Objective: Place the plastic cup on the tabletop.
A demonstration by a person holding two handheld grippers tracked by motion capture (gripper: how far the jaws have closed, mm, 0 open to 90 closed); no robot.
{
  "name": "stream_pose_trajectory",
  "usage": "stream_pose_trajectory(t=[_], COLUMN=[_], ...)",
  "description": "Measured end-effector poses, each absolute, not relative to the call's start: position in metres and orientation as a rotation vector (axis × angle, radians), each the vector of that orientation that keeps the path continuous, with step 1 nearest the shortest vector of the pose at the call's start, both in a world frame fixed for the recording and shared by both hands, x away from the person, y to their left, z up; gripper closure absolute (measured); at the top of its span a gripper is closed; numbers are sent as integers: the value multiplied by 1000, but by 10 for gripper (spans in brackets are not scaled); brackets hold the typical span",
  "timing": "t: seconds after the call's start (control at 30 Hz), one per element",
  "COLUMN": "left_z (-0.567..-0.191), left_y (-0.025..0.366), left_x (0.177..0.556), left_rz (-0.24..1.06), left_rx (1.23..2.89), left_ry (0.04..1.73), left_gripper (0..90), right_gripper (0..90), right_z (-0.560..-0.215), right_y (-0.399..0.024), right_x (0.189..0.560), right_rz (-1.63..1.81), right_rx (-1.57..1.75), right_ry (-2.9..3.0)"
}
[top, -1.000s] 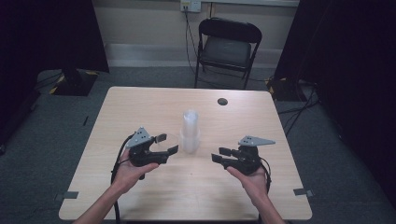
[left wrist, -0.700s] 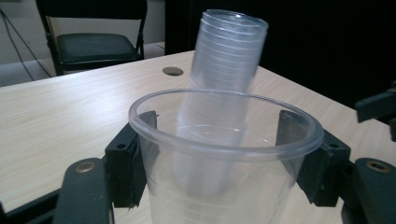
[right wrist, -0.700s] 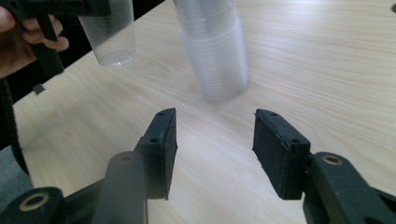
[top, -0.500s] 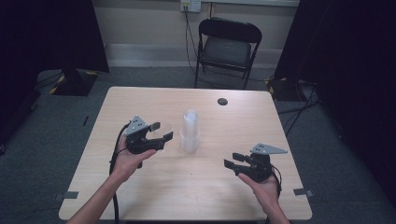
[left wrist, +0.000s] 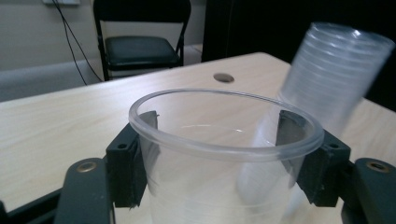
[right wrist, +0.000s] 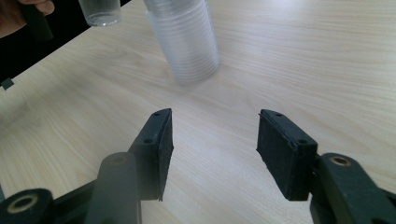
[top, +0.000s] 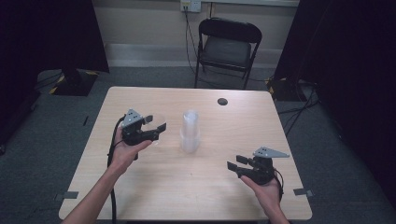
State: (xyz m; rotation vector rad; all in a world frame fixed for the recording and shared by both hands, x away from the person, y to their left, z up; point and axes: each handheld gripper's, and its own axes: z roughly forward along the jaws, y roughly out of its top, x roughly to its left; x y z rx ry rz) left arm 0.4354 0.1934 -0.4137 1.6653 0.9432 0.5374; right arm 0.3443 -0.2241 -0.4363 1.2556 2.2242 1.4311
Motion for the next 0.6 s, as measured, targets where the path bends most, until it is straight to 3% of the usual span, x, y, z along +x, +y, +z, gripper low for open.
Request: stream_pose_trajectory(t=[0.6], left_z=[-455], left_y=[202], left_x=[474], left_rz=[550], left_rx=[1692], left_ry=[1025], left_gripper=[282], right_gripper=[457], right_z=[-439], right_y=[-226], right_x=[346], right_rz=[1427], right_rx=[1268], right_ry=[2220])
